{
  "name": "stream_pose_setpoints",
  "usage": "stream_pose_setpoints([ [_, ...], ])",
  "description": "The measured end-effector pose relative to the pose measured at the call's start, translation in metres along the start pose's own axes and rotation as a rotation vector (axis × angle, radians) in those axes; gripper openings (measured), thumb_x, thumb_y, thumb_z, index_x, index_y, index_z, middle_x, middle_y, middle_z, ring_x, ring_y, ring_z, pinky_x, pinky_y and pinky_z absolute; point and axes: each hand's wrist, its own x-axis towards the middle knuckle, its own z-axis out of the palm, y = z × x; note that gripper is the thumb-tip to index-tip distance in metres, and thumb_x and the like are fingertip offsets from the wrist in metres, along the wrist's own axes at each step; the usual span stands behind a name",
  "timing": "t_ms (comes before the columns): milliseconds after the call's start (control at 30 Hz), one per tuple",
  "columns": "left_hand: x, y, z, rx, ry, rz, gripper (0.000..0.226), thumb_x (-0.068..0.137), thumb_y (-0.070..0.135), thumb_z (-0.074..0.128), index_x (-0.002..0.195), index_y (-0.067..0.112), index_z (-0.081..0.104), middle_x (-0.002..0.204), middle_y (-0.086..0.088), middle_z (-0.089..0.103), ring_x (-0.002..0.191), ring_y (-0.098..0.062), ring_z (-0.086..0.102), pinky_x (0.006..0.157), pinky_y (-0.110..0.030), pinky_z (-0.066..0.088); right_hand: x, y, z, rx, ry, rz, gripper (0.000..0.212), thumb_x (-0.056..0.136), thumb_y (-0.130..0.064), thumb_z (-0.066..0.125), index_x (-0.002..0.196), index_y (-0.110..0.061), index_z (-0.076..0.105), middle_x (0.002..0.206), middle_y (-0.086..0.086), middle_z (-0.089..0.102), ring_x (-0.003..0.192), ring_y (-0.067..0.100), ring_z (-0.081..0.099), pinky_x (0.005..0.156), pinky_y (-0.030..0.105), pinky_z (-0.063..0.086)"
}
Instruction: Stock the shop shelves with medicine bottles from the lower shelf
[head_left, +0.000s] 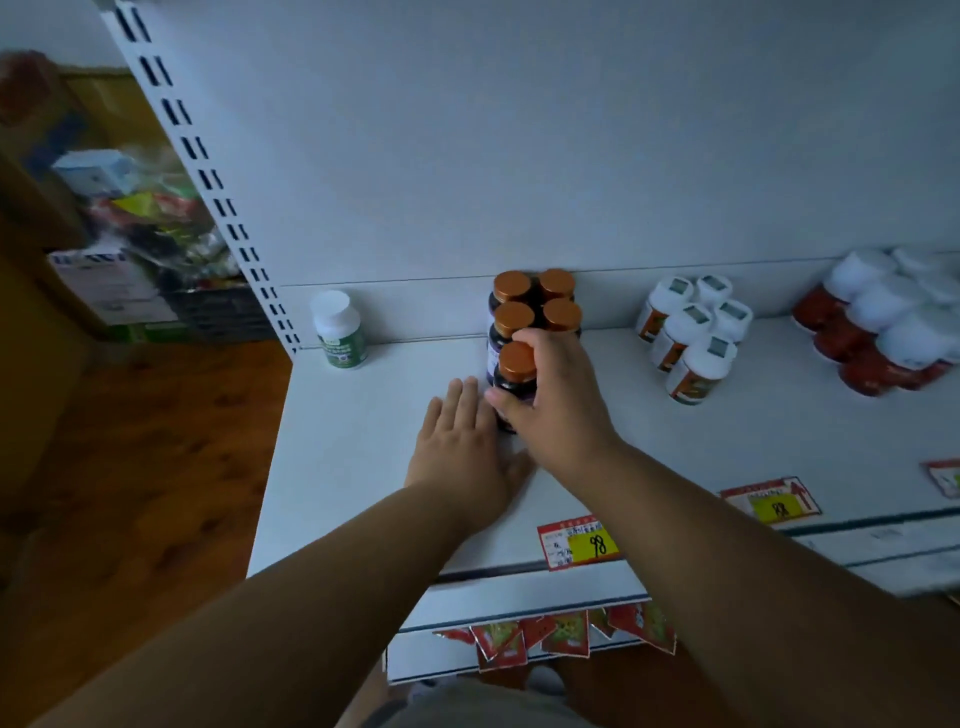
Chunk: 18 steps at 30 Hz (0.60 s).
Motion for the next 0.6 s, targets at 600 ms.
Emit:
stream_pose_setpoints([
  [600, -0.079, 0.018, -0.015, -0.17, 0.162, 0.2, 0.069, 0.092, 0.045, 0.05, 0.151, 0.014, 0.032, 0.156, -0.007, 0.035, 0.143, -0.027, 0.033, 0.118, -0.036, 0.019, -0.07, 0.009, -0.054, -0.013, 0.1, 0.08, 0.064, 0.087, -0.037, 0.071, 0.139, -0.014, 0.043, 0.134, 0.008, 0.047, 0.122, 0.023, 0.048, 0.101, 0.037, 0.045],
])
